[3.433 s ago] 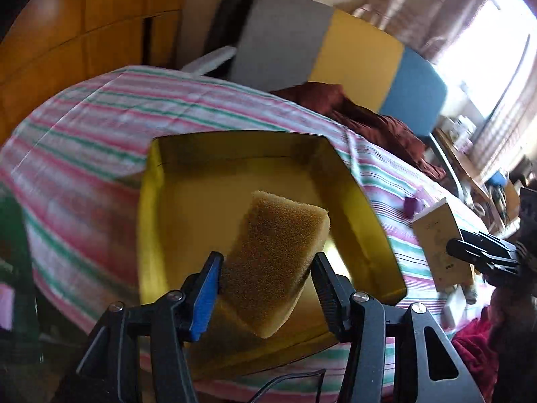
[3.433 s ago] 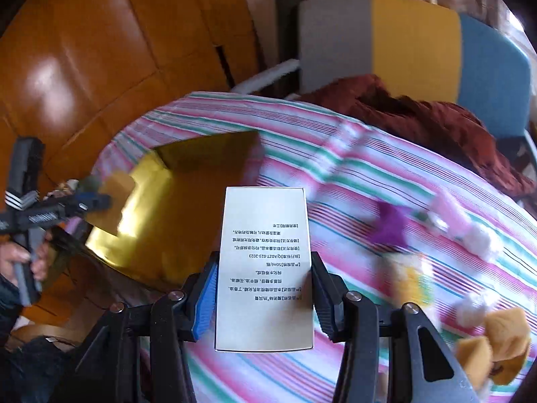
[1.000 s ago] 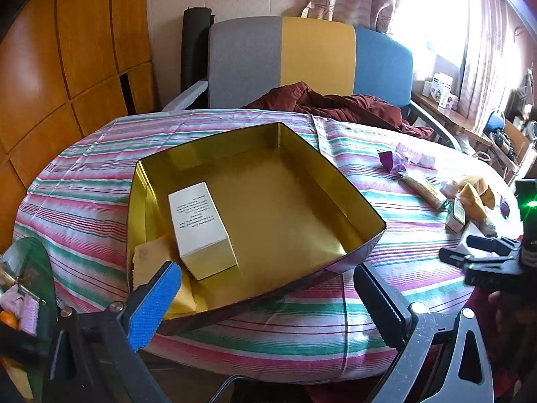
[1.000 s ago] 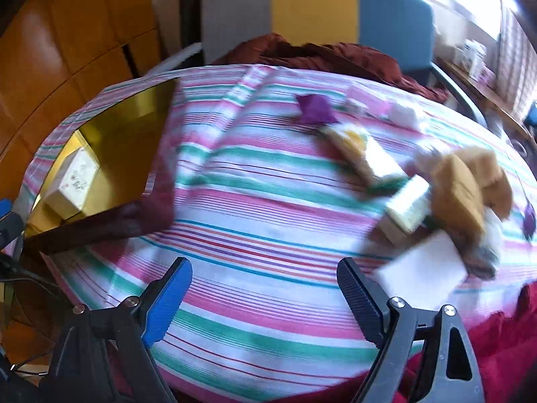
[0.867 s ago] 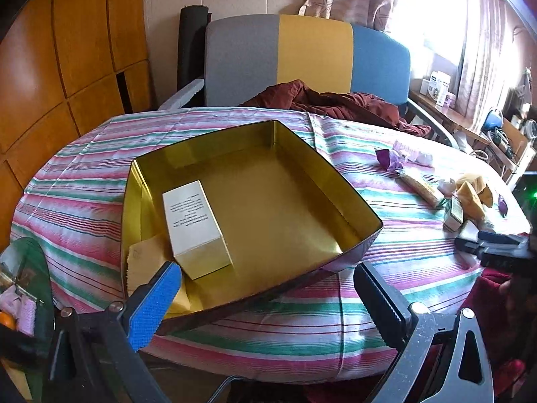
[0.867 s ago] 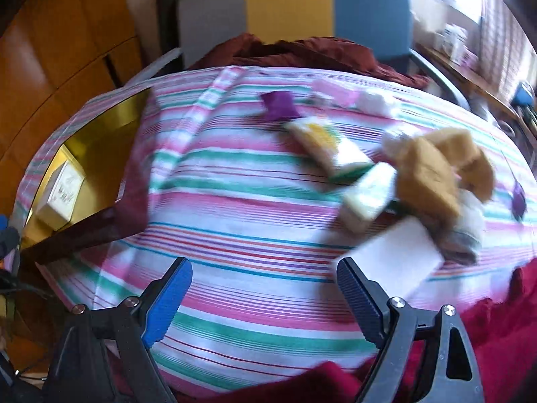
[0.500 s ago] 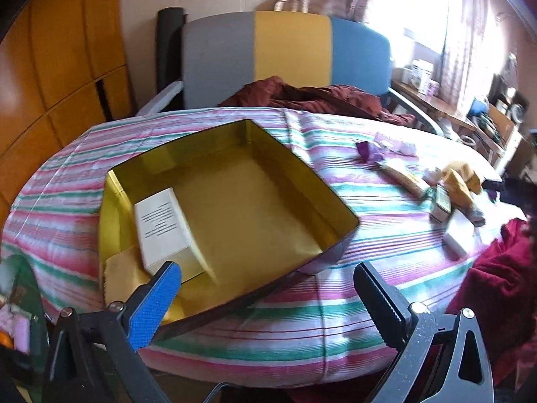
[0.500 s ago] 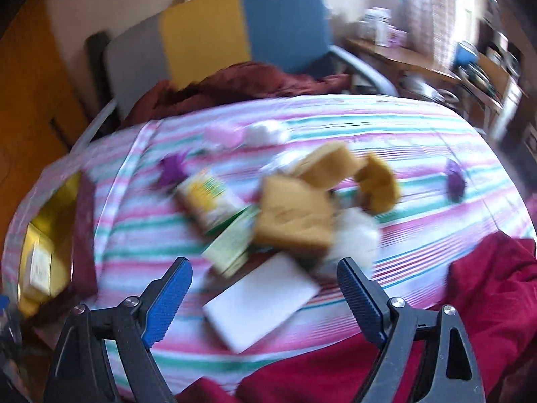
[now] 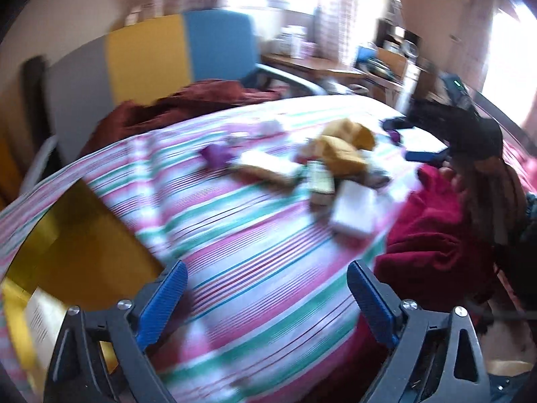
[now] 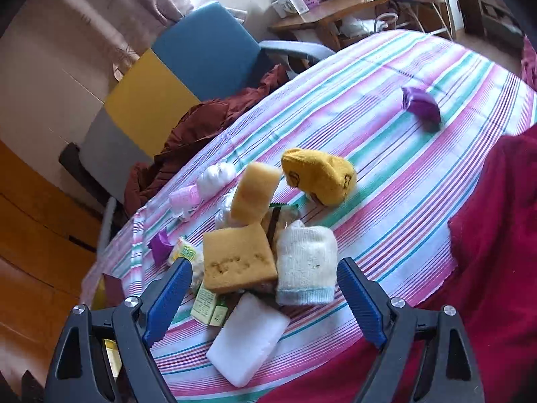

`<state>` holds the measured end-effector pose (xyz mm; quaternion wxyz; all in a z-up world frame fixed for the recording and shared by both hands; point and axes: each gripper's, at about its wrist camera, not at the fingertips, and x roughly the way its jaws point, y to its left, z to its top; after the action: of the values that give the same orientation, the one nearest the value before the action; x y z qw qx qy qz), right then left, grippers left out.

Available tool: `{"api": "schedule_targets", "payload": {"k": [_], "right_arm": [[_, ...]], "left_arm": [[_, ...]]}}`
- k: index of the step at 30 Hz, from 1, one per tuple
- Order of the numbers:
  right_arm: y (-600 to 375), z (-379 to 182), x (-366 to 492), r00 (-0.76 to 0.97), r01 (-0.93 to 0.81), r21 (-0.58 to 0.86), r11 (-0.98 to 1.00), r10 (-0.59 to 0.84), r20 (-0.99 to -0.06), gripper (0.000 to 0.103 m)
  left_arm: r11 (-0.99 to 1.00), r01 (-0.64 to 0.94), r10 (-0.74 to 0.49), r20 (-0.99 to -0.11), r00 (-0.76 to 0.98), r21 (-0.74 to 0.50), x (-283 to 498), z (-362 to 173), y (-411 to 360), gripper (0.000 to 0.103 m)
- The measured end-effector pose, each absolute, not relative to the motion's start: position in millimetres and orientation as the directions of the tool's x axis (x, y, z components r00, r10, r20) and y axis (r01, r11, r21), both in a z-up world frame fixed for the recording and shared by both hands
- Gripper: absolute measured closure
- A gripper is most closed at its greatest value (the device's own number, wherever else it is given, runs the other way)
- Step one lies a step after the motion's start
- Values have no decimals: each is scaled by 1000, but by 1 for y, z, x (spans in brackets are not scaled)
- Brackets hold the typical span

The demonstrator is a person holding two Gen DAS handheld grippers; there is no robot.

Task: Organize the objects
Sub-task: 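Grasp the white foam block with the left tool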

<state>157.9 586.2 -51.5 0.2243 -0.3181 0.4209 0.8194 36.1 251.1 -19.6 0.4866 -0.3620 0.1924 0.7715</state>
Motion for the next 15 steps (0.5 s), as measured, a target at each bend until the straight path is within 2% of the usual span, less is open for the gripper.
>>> {"api": "schedule_targets", "payload": {"k": [7, 15], "right_arm": [[590, -53, 156, -722, -605, 582, -544, 66, -688, 13], [591, -56, 158, -737, -584, 607, -539, 38, -675, 13]], "left_arm": [[-292, -951, 625, -773, -109, -102, 49, -32, 328, 12], [-215, -968, 564, -825, -13, -132, 59, -65, 399, 16]]}}
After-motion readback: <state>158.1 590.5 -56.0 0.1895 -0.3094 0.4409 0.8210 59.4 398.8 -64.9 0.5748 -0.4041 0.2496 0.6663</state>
